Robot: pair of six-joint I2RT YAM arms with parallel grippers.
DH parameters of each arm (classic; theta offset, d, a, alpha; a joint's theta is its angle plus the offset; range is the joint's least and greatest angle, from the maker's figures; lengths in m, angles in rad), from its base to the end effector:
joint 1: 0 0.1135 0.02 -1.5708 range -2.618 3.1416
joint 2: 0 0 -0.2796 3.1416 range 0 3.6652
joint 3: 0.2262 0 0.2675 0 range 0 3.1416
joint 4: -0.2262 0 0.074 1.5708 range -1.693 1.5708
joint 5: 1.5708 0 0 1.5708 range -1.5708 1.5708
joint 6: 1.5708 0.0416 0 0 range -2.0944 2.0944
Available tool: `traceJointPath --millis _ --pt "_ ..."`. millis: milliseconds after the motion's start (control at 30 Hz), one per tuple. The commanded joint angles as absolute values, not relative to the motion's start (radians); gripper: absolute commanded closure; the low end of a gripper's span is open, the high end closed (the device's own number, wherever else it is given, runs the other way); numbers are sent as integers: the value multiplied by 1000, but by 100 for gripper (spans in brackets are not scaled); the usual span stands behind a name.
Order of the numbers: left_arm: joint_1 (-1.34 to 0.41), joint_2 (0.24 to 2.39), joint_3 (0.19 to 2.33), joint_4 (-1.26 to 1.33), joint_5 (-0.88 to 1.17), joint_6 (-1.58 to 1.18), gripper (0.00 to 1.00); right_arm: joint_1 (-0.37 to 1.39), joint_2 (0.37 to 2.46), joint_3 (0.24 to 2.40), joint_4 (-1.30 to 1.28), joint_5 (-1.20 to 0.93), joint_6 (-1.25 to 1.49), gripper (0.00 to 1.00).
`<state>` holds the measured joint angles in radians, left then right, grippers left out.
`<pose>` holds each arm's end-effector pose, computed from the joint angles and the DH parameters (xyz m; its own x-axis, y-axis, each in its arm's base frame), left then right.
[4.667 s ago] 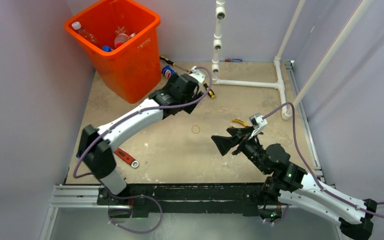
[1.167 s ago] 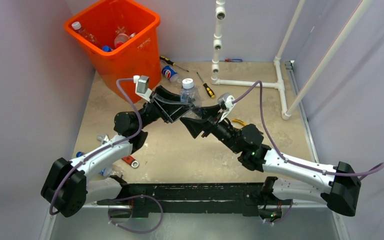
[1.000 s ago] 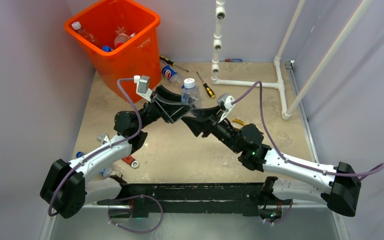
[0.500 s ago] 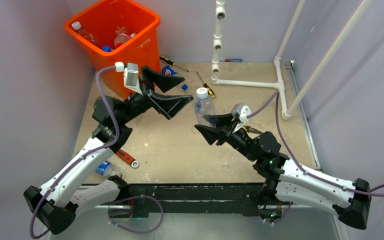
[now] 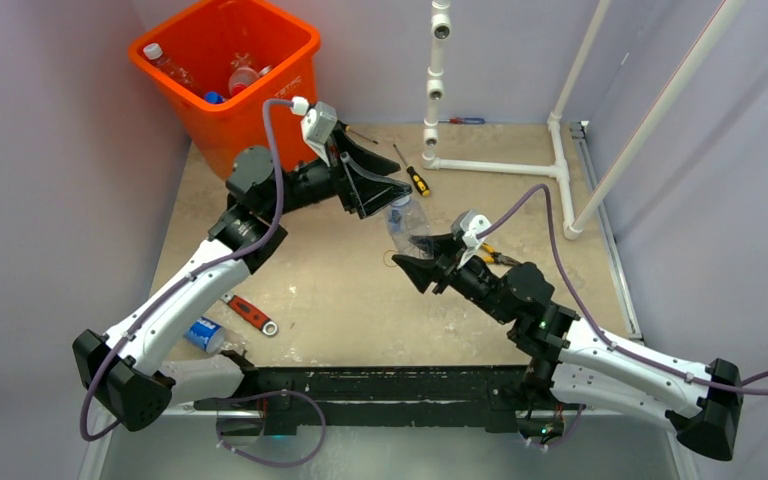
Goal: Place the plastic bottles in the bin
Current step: Place the plastic bottle in the trash bin.
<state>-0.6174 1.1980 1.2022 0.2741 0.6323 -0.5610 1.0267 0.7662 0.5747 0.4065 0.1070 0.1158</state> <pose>0.2157 -0.1833 0.4645 -0.3053 -0.3096 -0.9005 0.9069 0.1938 -0.3741 0.1066 0.1676 0.3413 0.0176 0.2511 -0.9678 -0.8041 0.5788 0.1355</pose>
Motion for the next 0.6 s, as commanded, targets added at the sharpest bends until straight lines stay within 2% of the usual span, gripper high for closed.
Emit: traceJointPath --millis 0,67,133,167,267,333,367,500,567 --pt "-631 1186 1243 194 679 -530 42 1026 774 599 452 111 98 76" --pt "-633 1181 1237 186 679 -523 51 1026 776 598 456 113 98 76" --pt "-632 1175 1225 195 685 -526 53 1026 780 597 460 116 100 76" --pt "-633 1171 1221 199 689 -531 51 1026 781 597 460 120 101 76" --pt "-634 1162 1213 205 703 -543 31 1026 781 597 459 126 104 76" --pt "-634 1158 1206 210 711 -544 29 1026 781 599 460 127 105 76" --pt "-635 1159 1202 208 716 -545 31 1026 781 599 460 129 106 76" --pt "-641 1169 1189 210 730 -550 52 1026 784 600 467 127 107 76" --pt "-644 1170 1182 223 729 -560 60 1026 788 603 468 124 108 76"
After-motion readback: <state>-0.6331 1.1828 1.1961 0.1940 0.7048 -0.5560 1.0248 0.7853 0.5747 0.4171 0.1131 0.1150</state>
